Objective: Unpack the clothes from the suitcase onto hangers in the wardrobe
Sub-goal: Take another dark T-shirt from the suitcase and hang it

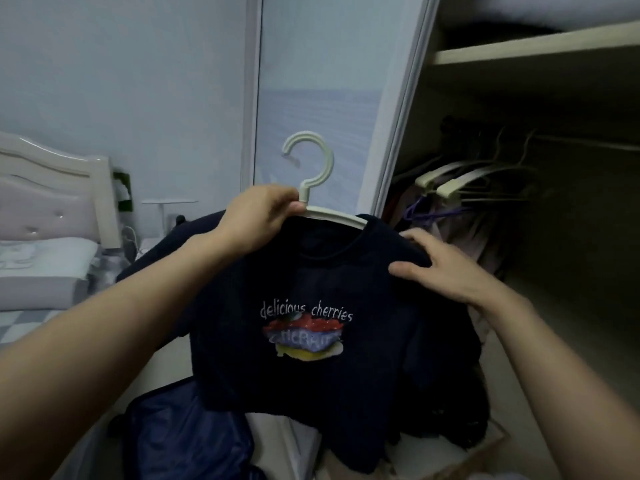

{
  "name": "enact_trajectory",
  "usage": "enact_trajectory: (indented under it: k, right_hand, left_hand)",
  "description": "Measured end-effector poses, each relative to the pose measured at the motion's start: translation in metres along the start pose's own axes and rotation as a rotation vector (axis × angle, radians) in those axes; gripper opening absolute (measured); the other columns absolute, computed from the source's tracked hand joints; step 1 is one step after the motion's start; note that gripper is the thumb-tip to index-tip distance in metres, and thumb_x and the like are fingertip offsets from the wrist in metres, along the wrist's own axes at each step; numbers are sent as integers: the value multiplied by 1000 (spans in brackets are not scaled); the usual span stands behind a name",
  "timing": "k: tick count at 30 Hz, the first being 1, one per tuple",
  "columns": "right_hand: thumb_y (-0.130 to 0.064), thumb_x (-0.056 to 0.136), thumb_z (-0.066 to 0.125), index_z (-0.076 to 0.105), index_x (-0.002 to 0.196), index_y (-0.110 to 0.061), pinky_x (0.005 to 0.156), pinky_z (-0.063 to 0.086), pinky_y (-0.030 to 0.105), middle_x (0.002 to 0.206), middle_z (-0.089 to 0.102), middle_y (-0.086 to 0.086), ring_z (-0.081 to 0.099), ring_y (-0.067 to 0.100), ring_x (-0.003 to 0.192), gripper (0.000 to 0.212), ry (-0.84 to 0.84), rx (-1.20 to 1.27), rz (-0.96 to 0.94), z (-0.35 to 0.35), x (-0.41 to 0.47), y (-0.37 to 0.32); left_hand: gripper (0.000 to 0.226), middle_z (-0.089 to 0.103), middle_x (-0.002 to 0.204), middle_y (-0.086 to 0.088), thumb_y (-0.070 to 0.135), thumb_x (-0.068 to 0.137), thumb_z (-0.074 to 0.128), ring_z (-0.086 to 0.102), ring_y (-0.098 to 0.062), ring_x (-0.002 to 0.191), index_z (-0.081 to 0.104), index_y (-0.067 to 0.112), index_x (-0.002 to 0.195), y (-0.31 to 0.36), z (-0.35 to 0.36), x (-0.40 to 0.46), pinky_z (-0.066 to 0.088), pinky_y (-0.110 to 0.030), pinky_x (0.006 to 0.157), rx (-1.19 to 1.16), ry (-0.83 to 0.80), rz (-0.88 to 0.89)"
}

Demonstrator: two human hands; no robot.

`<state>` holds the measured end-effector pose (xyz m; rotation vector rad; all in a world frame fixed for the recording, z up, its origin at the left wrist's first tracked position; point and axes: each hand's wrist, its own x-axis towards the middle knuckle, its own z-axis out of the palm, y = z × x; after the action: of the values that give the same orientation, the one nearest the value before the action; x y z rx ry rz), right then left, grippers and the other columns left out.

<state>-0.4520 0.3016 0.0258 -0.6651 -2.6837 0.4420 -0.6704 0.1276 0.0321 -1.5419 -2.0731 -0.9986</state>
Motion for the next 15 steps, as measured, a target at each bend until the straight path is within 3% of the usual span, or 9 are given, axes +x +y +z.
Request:
enact_trajectory:
  k: [3, 5, 7, 8, 9, 10, 12, 14, 15]
  right_hand:
    - [-21, 79, 71, 60, 79, -12, 67, 40, 30, 74, 57, 0, 53, 13, 72, 15, 39, 272, -80, -14, -8, -10]
    - [-20, 77, 74, 57, 63, -15, 61, 35, 28, 64, 53, -3, 47, 7, 62, 22, 117, 285, -36, -24, -13, -11]
    - [-22, 75, 75, 55, 61, -17, 61, 37, 29, 64, 55, -2, 49, 7, 62, 25, 156, 270, 9, -37, -19, -14]
    - [-22, 75, 75, 56, 63, -15, 61, 39, 29, 66, 57, 0, 50, 9, 62, 24, 160, 269, 30, -45, -22, -17]
    - [-23, 76, 75, 56, 66, -14, 60, 40, 29, 68, 58, 2, 52, 11, 63, 23, 161, 269, 56, -52, -26, -21]
    - [-23, 76, 74, 57, 68, -12, 59, 41, 29, 70, 59, 3, 53, 11, 64, 21, 167, 268, 79, -59, -28, -23]
    - [-22, 77, 73, 58, 73, -9, 58, 41, 26, 71, 59, 3, 53, 12, 64, 20, 186, 224, 117, -70, -37, -24]
    - [-21, 77, 73, 56, 71, -9, 52, 40, 21, 68, 57, 2, 51, 11, 61, 21, 202, 214, 186, -76, -46, -17]
    - [-21, 78, 72, 55, 68, -10, 47, 41, 18, 66, 56, 2, 51, 10, 58, 22, 204, 249, 247, -80, -53, -13]
  left_hand:
    - [20, 61, 85, -5, 24, 91, 56, 59, -28, 89, 65, 6, 93, 1, 11, 5, 39, -29, 76, -179, 42, -14]
    - [38, 58, 116, -14, 31, 90, 49, 52, -31, 113, 57, 5, 118, -2, 21, 1, 35, -30, 92, -111, 310, -58]
    - [56, 37, 142, -19, 32, 90, 42, 32, -32, 133, 37, 3, 137, 10, 44, -16, 23, -38, 107, -37, 563, -9]
    - [59, 25, 149, -17, 31, 90, 41, 22, -31, 138, 29, 5, 141, 20, 65, -32, 17, -41, 111, 2, 592, 74]
    - [61, 15, 154, -14, 32, 89, 41, 13, -30, 142, 23, 10, 143, 28, 92, -52, 12, -44, 113, 65, 520, 197]
    - [65, 6, 156, -11, 35, 88, 43, 5, -29, 144, 20, 14, 145, 36, 121, -76, 9, -47, 114, 141, 322, 326]
    - [75, -1, 157, -9, 38, 86, 51, -3, -30, 144, 13, 18, 148, 38, 171, -123, 8, -50, 114, 325, -368, 436]
    - [73, 2, 157, -9, 31, 91, 51, -1, -30, 144, 9, 17, 149, 29, 193, -148, 3, -51, 116, 388, -1051, 280]
    - [68, 11, 156, -9, 28, 92, 50, 5, -31, 144, 13, 18, 148, 30, 195, -150, 6, -49, 117, 357, -1165, 273]
